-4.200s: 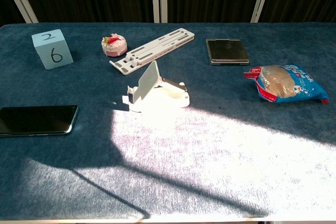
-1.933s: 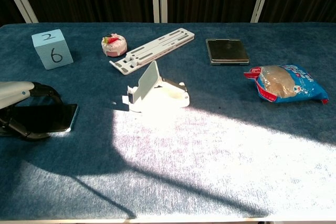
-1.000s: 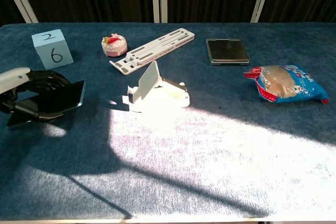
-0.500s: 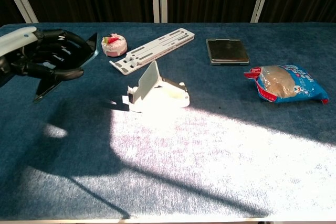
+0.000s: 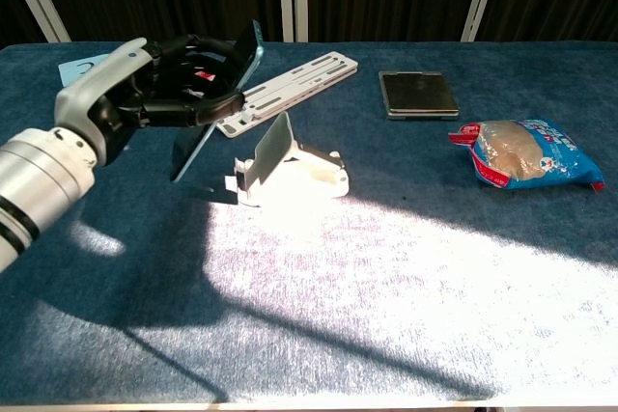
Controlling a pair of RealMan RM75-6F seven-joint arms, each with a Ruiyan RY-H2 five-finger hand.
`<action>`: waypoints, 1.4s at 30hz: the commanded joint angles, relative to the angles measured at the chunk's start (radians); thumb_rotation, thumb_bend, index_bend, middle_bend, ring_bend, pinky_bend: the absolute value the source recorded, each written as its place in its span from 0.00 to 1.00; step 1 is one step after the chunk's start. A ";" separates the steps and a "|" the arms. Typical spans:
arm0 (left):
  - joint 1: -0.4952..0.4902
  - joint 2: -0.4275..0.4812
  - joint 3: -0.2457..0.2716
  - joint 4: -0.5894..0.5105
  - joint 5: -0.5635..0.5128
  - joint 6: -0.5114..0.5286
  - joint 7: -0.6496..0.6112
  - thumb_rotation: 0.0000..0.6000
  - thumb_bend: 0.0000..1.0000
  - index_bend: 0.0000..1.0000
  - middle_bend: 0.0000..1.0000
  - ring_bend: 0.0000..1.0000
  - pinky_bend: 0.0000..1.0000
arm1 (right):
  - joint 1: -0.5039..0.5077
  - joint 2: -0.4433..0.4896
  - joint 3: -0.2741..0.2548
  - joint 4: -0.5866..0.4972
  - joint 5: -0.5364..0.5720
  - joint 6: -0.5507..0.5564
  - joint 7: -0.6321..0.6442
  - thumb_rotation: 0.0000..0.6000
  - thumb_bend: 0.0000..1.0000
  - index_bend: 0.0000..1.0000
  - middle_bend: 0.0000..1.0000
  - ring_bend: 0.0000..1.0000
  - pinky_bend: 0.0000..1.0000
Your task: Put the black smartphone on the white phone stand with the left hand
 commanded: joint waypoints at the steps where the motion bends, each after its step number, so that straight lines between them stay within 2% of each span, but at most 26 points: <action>1: -0.026 -0.090 -0.016 0.088 0.033 0.045 -0.053 1.00 0.26 0.51 0.50 0.36 0.40 | -0.001 0.000 0.000 0.000 0.001 0.000 0.000 1.00 0.16 0.00 0.05 0.00 0.02; 9: -0.062 -0.220 -0.044 0.228 0.047 0.082 -0.123 1.00 0.25 0.49 0.50 0.35 0.40 | -0.006 0.002 -0.001 0.002 0.007 -0.002 0.001 1.00 0.15 0.00 0.05 0.00 0.02; 19: -0.098 -0.326 -0.057 0.414 0.056 0.093 -0.231 1.00 0.25 0.49 0.50 0.35 0.40 | -0.016 0.007 -0.002 -0.003 0.017 0.000 -0.003 1.00 0.15 0.00 0.05 0.00 0.02; 29: -0.117 -0.380 -0.056 0.535 0.064 0.102 -0.306 1.00 0.23 0.49 0.50 0.34 0.38 | -0.019 0.007 0.000 -0.007 0.020 0.001 -0.008 1.00 0.16 0.00 0.05 0.00 0.02; 42: -0.122 -0.391 -0.045 0.577 0.060 0.108 -0.335 1.00 0.19 0.47 0.50 0.34 0.35 | -0.021 0.008 0.002 -0.016 0.019 0.002 -0.018 1.00 0.15 0.00 0.05 0.00 0.02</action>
